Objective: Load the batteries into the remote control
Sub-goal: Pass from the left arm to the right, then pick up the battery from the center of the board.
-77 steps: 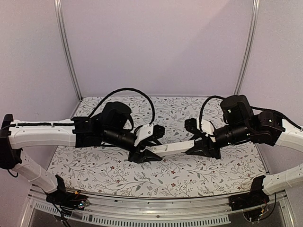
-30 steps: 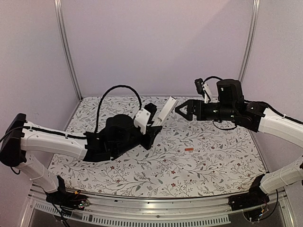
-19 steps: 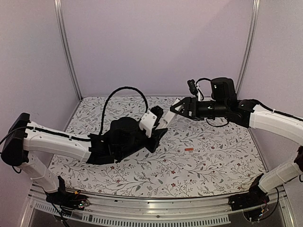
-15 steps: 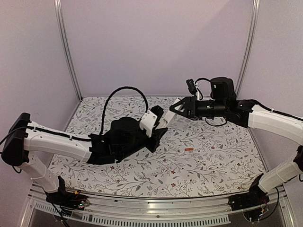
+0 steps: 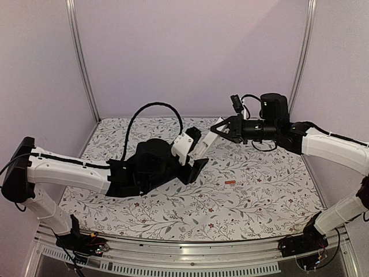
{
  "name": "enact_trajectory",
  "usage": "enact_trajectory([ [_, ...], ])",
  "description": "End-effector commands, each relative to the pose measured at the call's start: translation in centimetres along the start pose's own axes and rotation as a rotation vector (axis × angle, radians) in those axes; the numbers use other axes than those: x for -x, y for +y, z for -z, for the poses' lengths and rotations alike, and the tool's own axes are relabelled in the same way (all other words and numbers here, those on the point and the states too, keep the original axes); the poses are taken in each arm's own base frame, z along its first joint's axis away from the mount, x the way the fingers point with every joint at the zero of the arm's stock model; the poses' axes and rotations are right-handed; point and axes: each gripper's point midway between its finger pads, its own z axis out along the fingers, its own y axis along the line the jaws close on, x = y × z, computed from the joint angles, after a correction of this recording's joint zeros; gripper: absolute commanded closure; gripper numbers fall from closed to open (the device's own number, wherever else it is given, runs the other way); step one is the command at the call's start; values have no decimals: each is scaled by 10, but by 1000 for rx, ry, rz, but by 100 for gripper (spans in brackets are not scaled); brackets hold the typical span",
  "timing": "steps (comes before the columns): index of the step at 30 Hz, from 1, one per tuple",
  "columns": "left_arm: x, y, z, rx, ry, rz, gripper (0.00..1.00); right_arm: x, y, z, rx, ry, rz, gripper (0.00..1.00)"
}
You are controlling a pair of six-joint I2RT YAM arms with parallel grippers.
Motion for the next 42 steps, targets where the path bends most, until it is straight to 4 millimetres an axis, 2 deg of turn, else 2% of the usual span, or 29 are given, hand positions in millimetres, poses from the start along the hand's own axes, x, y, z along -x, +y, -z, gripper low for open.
enact_trajectory([
  [1,-2,6,7,-45,64,-19,27,13,-20,13,-30,-50,-24,100],
  [4,-6,13,13,-101,114,-50,20,19,-35,25,-58,-75,-36,100],
  [11,-39,66,18,-130,387,-170,17,19,-71,52,-107,-99,-70,100],
  [15,-53,77,10,-159,506,-214,17,14,-83,62,-117,-96,-71,100],
  [23,-97,94,-29,-197,766,-241,28,2,-87,67,-102,-69,-45,100],
  [29,-119,96,-54,-296,842,-183,42,-11,-90,70,-103,-51,-31,100],
  [33,-134,97,-69,-320,884,-180,54,-17,-92,71,-103,-43,-29,100],
  [38,-155,100,-79,-330,939,-182,61,-21,-92,72,-99,-37,-29,100],
  [42,-158,102,-87,-340,935,-187,64,-22,-91,72,-94,-33,-23,100],
])
